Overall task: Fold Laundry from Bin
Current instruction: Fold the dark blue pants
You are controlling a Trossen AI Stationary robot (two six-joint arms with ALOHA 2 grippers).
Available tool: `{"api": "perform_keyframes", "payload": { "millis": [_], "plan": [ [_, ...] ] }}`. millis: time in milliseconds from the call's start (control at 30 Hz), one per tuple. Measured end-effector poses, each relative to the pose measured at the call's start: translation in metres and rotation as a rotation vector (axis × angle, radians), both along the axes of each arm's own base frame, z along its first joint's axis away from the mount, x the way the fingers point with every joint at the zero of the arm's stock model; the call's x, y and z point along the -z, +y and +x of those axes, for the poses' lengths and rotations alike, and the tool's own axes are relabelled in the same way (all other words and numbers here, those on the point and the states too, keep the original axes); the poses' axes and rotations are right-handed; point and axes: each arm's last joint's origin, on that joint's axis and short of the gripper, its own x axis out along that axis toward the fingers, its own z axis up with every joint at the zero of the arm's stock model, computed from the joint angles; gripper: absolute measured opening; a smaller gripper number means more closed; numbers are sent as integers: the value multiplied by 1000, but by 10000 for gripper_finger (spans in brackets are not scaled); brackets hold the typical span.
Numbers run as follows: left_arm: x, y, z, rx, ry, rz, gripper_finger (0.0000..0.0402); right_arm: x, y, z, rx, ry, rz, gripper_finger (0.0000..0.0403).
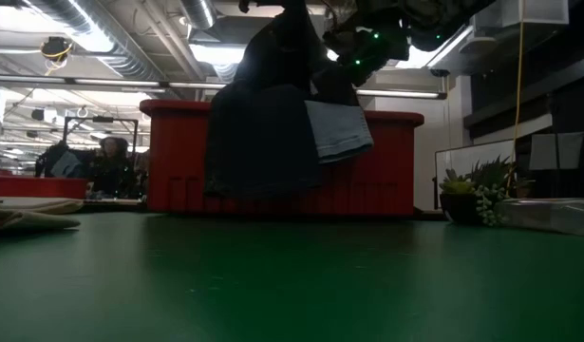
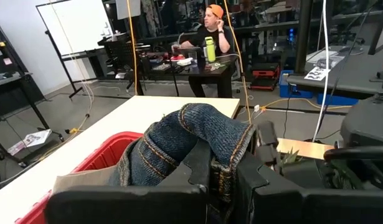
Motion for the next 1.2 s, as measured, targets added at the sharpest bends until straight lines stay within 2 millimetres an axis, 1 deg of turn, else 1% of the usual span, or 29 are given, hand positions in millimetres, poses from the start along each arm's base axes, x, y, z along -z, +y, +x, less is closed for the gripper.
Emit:
{"api": "perform_keyframes", "payload": {
  "millis": [100, 233, 433, 500, 567, 633, 733, 867, 900, 967, 1067, 1200],
  "plan": [
    [0, 0, 0, 0, -3, -3, 17, 0, 1, 1, -26, -7, 6, 250],
    [0, -1, 0, 2, -13, -21, 17, -1, 1, -1, 54, -12, -6, 250],
    [1, -2, 1, 6, -3, -30, 17, -3, -8, -5, 108, -32, -18, 249],
    [2, -3, 1, 6, 5, -35, 17, -3, -11, -6, 119, -35, -19, 241],
    [3, -3, 1, 5, 15, -41, 17, -3, -15, -8, 129, -35, -19, 223],
    [4, -3, 1, 5, 21, -44, 17, -3, -18, -10, 132, -34, -18, 193],
    [4, -3, 1, 5, 21, -45, 17, -3, -22, -11, 101, -27, -17, 128],
    [4, -3, -1, 5, 30, -47, 17, -5, -23, -12, 57, 55, -61, 27],
    [4, -4, -2, 5, 38, -51, 17, -6, -22, -13, 52, 81, -77, 16],
    [2, -6, -5, 5, 42, -53, 17, -10, -21, -15, 40, 110, -102, 18],
    [-2, -10, -13, 0, 47, -56, 17, -21, -18, -21, 18, 93, -113, 27],
    [-10, -19, -25, 7, 50, -58, 17, -40, -12, -34, -59, 86, -135, 9]
  ]
}}
